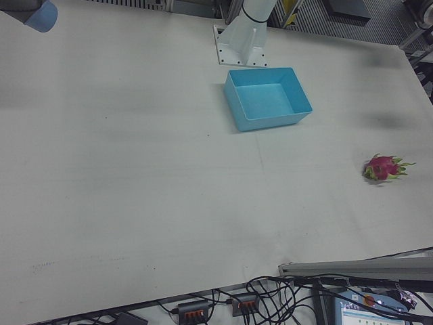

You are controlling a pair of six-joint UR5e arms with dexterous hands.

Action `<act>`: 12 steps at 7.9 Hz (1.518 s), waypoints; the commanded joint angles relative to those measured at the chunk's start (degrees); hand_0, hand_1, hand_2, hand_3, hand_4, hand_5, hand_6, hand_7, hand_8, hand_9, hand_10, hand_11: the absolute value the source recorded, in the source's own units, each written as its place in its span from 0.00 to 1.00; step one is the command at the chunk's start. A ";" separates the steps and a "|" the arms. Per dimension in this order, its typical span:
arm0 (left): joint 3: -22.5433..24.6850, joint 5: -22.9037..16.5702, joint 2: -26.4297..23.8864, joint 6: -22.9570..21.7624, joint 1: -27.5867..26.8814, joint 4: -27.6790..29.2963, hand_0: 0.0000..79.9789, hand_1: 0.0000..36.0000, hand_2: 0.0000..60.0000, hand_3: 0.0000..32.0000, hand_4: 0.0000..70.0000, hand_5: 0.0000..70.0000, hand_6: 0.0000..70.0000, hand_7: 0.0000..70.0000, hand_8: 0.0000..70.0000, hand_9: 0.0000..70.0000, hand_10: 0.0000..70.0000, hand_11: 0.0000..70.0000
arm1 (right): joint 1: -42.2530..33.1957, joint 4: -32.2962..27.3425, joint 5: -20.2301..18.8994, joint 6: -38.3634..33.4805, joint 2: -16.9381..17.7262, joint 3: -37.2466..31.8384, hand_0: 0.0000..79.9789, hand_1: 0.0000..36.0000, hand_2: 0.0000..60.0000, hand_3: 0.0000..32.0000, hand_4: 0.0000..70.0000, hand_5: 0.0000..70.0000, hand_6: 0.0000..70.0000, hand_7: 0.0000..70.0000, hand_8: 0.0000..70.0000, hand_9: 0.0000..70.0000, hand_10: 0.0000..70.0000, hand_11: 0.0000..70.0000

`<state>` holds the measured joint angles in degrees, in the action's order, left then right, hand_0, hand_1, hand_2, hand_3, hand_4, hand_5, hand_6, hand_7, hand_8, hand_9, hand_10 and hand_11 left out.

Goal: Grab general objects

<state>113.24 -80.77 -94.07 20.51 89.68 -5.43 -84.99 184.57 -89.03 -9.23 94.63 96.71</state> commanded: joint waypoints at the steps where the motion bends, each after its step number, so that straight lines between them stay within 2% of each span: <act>1: 0.06 -0.27 0.03 0.23 0.58 -1.50 0.62 0.48 0.15 0.70 0.08 0.00 0.00 0.05 0.00 0.00 0.00 0.00 | 0.00 0.00 0.00 -0.09 0.03 -0.03 0.00 0.00 0.00 0.00 0.00 0.00 0.00 0.00 0.00 0.00 0.00 0.00; 3: 0.40 -0.53 0.82 0.50 0.24 -2.30 0.62 0.47 0.14 0.71 0.08 0.00 0.00 0.04 0.00 0.00 0.00 0.00 | 0.00 0.00 0.00 0.00 0.03 -0.03 0.00 0.00 0.00 0.00 0.00 0.00 0.00 0.00 0.00 0.00 0.00 0.00; 4: 0.41 -1.84 3.78 1.72 -0.12 -1.86 0.62 0.47 0.14 0.71 0.08 0.00 0.00 0.03 0.00 0.00 0.00 0.00 | 0.00 0.00 0.00 0.00 0.03 -0.03 0.00 0.00 0.00 0.00 0.00 0.00 0.00 0.00 0.00 0.00 0.00 0.00; 5: 0.06 -1.94 3.63 2.08 -0.29 -1.60 0.62 0.46 0.13 0.68 0.07 0.00 0.00 0.03 0.00 0.00 0.00 0.00 | 0.00 -0.09 0.00 0.00 0.03 -0.03 0.00 0.00 0.00 0.00 0.00 0.00 0.00 0.00 0.00 0.00 0.00 0.00; 6: 0.49 -3.42 2.07 5.65 -0.21 -1.60 0.61 0.44 0.12 0.66 0.06 0.00 0.00 0.00 0.00 0.00 0.00 0.00 | 0.00 0.00 0.00 0.00 0.03 -0.03 0.00 0.00 0.00 0.00 0.00 0.00 0.00 0.00 0.00 0.00 0.00 0.00; 7: 1.45 -4.04 0.22 11.86 -0.90 -1.42 0.61 0.44 0.12 0.64 0.06 0.00 0.00 0.00 0.00 0.00 0.00 0.00 | 0.00 0.00 0.00 0.00 -0.06 0.06 0.00 0.00 0.00 0.00 0.00 0.00 0.00 0.00 0.00 0.00 0.00 0.00; 8: 3.46 -4.31 0.12 16.54 -3.17 -3.16 0.62 0.49 0.18 0.67 0.09 0.00 0.00 0.03 0.00 0.00 0.00 0.00 | 0.00 0.00 0.00 0.00 0.02 0.06 0.00 0.00 0.00 0.00 0.00 0.00 0.00 0.00 0.00 0.00 0.00 0.00; 9: 4.87 -7.53 -0.23 23.28 -6.15 -7.79 0.68 0.62 0.25 0.57 0.12 0.03 0.00 0.08 0.00 0.00 0.00 0.00 | -0.09 0.00 0.00 0.00 0.03 0.06 0.00 0.00 0.00 0.00 0.00 0.00 0.00 0.00 0.00 0.00 0.00 0.00; 10: 7.41 -13.31 -4.24 33.62 -6.27 -16.36 0.70 0.66 0.24 0.00 0.00 1.00 0.00 0.10 0.00 0.00 0.00 0.00 | -0.09 0.00 0.00 0.00 0.03 0.06 0.00 0.00 0.00 0.00 0.00 0.00 0.00 0.00 0.00 0.00 0.00 0.00; 11: 7.09 -15.45 -10.72 43.90 -7.93 -25.59 0.72 0.68 0.22 0.00 0.00 1.00 0.00 0.10 0.00 0.00 0.00 0.00 | 0.00 0.00 0.00 -0.09 0.03 0.06 0.00 0.00 0.00 0.00 0.00 0.00 0.00 0.00 0.00 0.00 0.00 0.00; 12: 6.82 -15.39 -13.48 48.88 -11.60 -31.51 0.75 0.70 0.19 0.00 0.00 1.00 0.00 0.09 0.00 0.00 0.00 0.00 | -0.09 0.00 0.00 0.00 0.03 0.15 0.00 0.00 0.00 0.00 0.00 0.00 0.00 0.00 0.00 0.00 0.00 0.00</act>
<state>119.64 -93.06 -99.74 54.52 83.18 -22.66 -85.04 184.57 -89.03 -9.26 94.65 96.77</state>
